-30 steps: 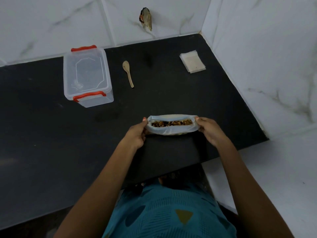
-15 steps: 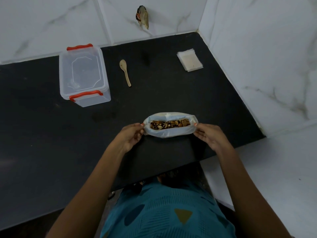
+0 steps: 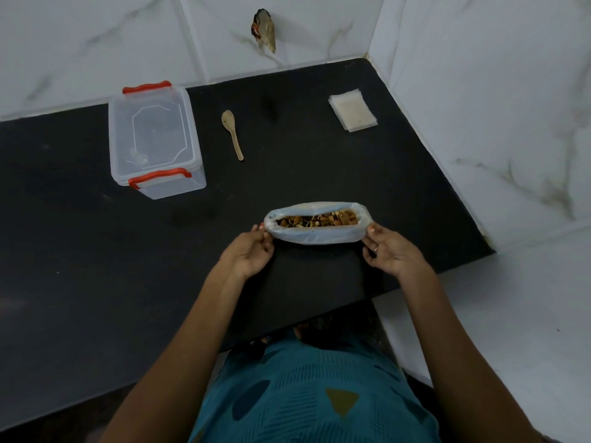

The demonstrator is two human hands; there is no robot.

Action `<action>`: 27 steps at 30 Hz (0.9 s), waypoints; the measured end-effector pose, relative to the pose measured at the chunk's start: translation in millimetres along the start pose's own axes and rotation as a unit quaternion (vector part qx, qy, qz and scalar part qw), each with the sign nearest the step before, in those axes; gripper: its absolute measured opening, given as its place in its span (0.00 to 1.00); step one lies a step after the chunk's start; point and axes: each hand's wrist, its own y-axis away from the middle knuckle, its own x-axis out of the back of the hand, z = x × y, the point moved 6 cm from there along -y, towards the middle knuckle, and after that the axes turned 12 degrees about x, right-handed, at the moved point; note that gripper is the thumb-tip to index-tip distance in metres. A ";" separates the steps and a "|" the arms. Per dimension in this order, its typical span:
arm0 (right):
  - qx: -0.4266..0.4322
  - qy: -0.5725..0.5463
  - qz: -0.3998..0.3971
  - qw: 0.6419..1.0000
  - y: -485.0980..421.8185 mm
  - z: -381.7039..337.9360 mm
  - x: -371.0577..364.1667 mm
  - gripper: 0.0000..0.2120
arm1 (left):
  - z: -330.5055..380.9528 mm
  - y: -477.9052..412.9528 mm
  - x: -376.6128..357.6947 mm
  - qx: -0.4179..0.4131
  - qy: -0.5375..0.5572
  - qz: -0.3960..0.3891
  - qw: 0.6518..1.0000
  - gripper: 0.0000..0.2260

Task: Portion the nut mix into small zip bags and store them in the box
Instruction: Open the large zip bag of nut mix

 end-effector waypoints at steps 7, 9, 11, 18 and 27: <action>0.134 0.138 0.058 0.980 -2.7 -5.6 7.2 0.09 | 9.3 5.9 -8.1 -0.156 -0.230 0.103 0.955 0.06; 0.147 0.180 0.054 0.971 -2.4 -10.7 6.4 0.11 | 13.8 9.7 -9.4 -0.220 -0.354 0.134 0.899 0.05; 0.161 0.240 0.049 0.956 -0.6 -19.0 3.5 0.17 | 20.1 16.2 -8.4 -0.308 -0.428 0.174 0.832 0.09; 0.400 0.438 -0.016 0.805 19.9 -46.8 -32.6 0.04 | 14.3 40.8 -43.9 -0.544 -0.584 0.132 0.588 0.06; 0.381 0.613 -0.073 0.688 13.2 -45.9 -44.9 0.19 | 17.1 26.6 -58.3 -0.415 -0.737 0.228 0.483 0.16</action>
